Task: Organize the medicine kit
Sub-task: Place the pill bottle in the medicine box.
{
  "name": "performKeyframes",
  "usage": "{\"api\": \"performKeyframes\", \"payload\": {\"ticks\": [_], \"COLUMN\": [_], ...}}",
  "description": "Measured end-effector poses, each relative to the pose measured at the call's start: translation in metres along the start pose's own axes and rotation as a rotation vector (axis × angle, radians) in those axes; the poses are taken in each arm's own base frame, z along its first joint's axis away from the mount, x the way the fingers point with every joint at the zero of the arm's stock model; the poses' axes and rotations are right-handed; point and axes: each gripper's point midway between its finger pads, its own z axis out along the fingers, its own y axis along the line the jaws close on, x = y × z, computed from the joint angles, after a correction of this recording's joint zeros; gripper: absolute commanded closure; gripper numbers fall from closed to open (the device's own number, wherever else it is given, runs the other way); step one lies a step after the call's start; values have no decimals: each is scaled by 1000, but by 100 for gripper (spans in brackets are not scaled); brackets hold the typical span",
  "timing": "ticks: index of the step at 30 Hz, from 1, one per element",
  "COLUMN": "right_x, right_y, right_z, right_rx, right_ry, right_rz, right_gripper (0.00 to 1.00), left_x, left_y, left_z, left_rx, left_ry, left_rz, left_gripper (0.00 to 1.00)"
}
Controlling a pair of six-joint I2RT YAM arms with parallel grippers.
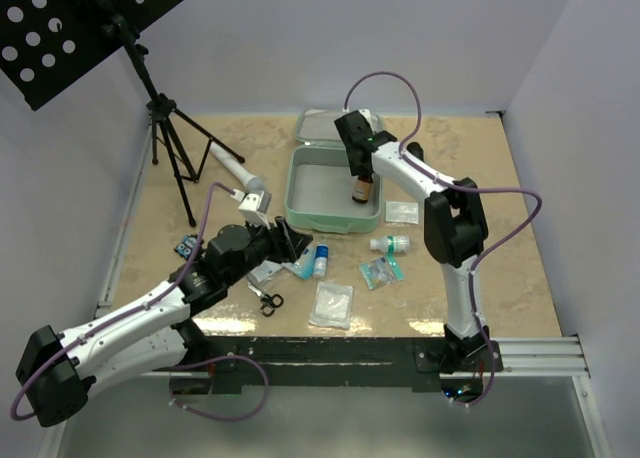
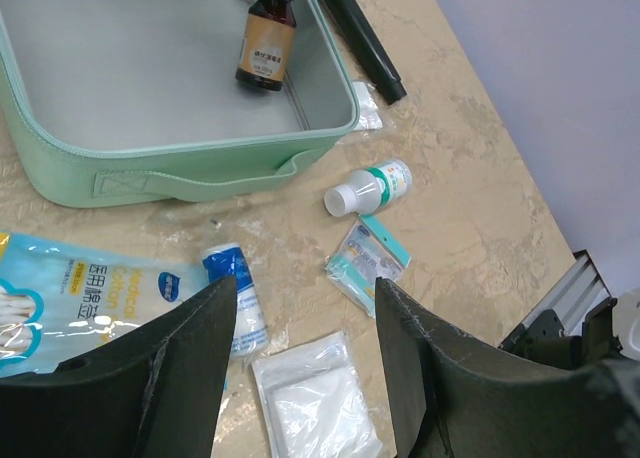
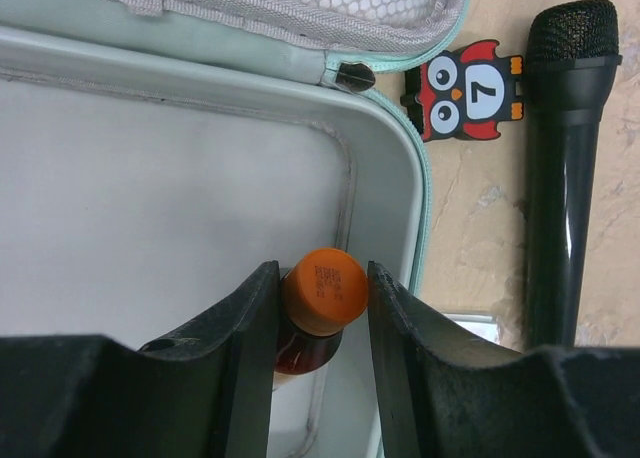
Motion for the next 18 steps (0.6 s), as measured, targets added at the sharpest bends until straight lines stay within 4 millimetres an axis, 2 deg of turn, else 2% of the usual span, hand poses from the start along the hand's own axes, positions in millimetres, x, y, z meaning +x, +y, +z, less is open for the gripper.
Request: {"api": "performKeyframes", "payload": {"ticks": [10, 15, 18], "right_x": [2, 0, -1], "right_y": [-1, 0, 0], "right_z": [9, 9, 9], "right_rx": [20, 19, 18], "right_ry": [4, -4, -8], "right_rz": [1, 11, 13], "right_gripper": [55, 46, 44], "left_x": [4, 7, 10], "left_y": [2, 4, 5], "left_z": [2, 4, 5], "left_rx": [-5, -13, -17], "left_ry": [14, 25, 33], "left_rz": [2, 3, 5], "left_gripper": [38, 38, 38]}}
